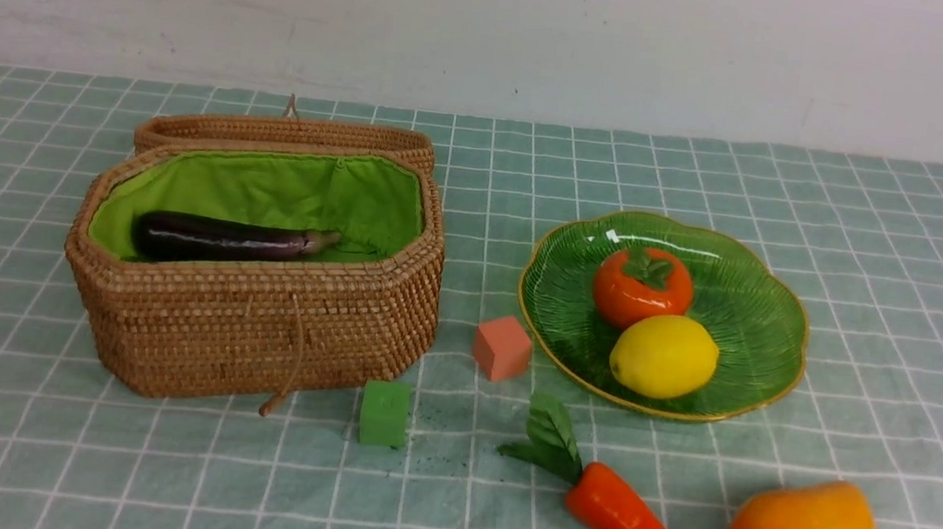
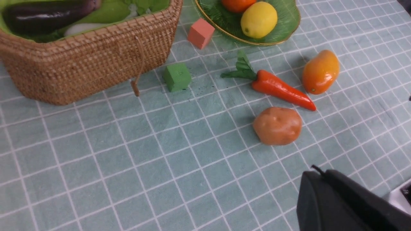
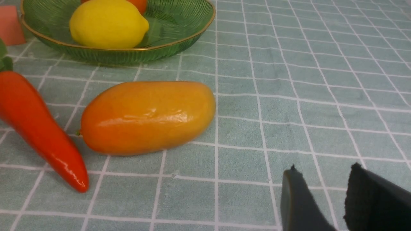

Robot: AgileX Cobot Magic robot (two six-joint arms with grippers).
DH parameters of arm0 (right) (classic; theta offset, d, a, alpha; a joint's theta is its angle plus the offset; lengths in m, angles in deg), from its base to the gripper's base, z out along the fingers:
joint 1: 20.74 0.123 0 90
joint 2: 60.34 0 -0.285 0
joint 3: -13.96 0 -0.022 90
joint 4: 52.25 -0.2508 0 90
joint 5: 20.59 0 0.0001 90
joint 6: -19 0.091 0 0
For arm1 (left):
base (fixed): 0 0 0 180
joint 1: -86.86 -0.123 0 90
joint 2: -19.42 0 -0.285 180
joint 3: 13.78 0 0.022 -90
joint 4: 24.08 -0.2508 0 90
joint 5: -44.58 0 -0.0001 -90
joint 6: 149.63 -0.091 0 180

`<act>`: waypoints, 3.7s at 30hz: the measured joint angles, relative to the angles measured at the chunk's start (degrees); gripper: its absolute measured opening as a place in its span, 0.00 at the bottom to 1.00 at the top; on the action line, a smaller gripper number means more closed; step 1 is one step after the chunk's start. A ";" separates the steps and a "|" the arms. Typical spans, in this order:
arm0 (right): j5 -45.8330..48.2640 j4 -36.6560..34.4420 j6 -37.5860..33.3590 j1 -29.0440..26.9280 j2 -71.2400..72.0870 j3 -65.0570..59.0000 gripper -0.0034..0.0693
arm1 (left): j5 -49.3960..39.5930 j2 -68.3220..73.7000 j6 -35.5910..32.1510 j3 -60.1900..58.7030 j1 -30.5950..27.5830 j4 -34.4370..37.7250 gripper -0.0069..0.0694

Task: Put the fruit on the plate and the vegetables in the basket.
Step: Use the right arm to grab a mango and put it into the right plate

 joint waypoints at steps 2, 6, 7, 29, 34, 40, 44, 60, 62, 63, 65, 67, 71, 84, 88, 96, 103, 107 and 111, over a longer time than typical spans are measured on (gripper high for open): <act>0.00 0.00 0.00 0.00 0.00 0.00 0.38 | 0.44 -0.94 -1.44 -1.78 0.00 -1.88 0.07; 0.00 0.00 0.00 0.00 0.00 0.00 0.38 | 5.65 -6.08 -5.05 -7.50 -0.68 -5.20 0.07; 0.00 0.00 0.00 0.00 0.00 0.00 0.38 | 8.98 -8.53 -5.92 -10.85 -2.22 -5.57 0.07; 0.00 0.01 0.00 0.00 0.00 0.00 0.38 | 43.25 -39.46 -8.70 -65.77 -40.29 1.93 0.09; 0.00 0.01 0.00 0.00 0.00 0.00 0.38 | 47.43 -39.46 -8.82 -70.40 -43.98 1.74 0.10; 0.00 0.01 0.00 0.05 0.00 0.00 0.38 | 48.67 -39.46 -8.87 -70.63 -44.66 1.74 0.10; 0.00 0.01 0.00 0.05 0.00 0.00 0.38 | 48.72 -39.46 -8.87 -70.63 -44.66 1.74 0.11; -0.02 0.01 0.00 0.05 0.00 0.00 0.38 | 48.85 -39.46 -8.87 -70.63 -44.66 1.74 0.13; -0.02 0.08 0.00 0.05 0.00 0.00 0.38 | 48.85 -39.46 -8.87 -70.63 -44.66 1.74 0.13; -0.07 0.20 0.00 0.05 0.00 0.00 0.38 | 48.85 -39.46 -8.87 -70.63 -44.66 1.74 0.13; -0.89 0.72 0.00 0.05 0.00 -0.12 0.38 | 48.85 -39.46 -8.87 -70.63 -44.66 1.74 0.13; -2.34 1.53 0.00 0.05 0.00 -0.37 0.38 | 48.85 -39.46 -8.87 -70.63 -44.66 1.74 0.14; -6.34 3.65 0.00 0.05 0.00 -0.66 0.38 | 48.85 -39.46 -8.87 -70.63 -44.66 1.74 0.14; -40.72 -0.32 11.89 0.05 0.00 -0.66 0.38 | 48.85 -39.46 -8.87 -70.63 -44.66 1.74 0.16; -44.31 -7.13 21.50 0.05 0.00 1.96 0.38 | 48.85 -39.46 -8.87 -70.63 -44.66 1.74 0.16; -22.07 -10.04 24.00 0.05 -8.60 23.00 0.38 | 48.85 -39.46 -8.87 -70.63 -44.66 1.74 0.17; 15.06 -6.17 24.00 0.05 -29.92 38.12 0.38 | 48.85 -39.46 -8.81 -70.63 -44.66 1.74 0.18; 23.33 -4.06 24.16 0.05 -37.86 37.58 0.38 | 48.85 -39.46 -8.81 -70.63 -44.66 1.74 0.19; 23.18 -9.74 24.97 0.05 -44.62 37.45 0.38 | 48.85 -39.46 -8.81 -70.63 -44.66 1.74 0.19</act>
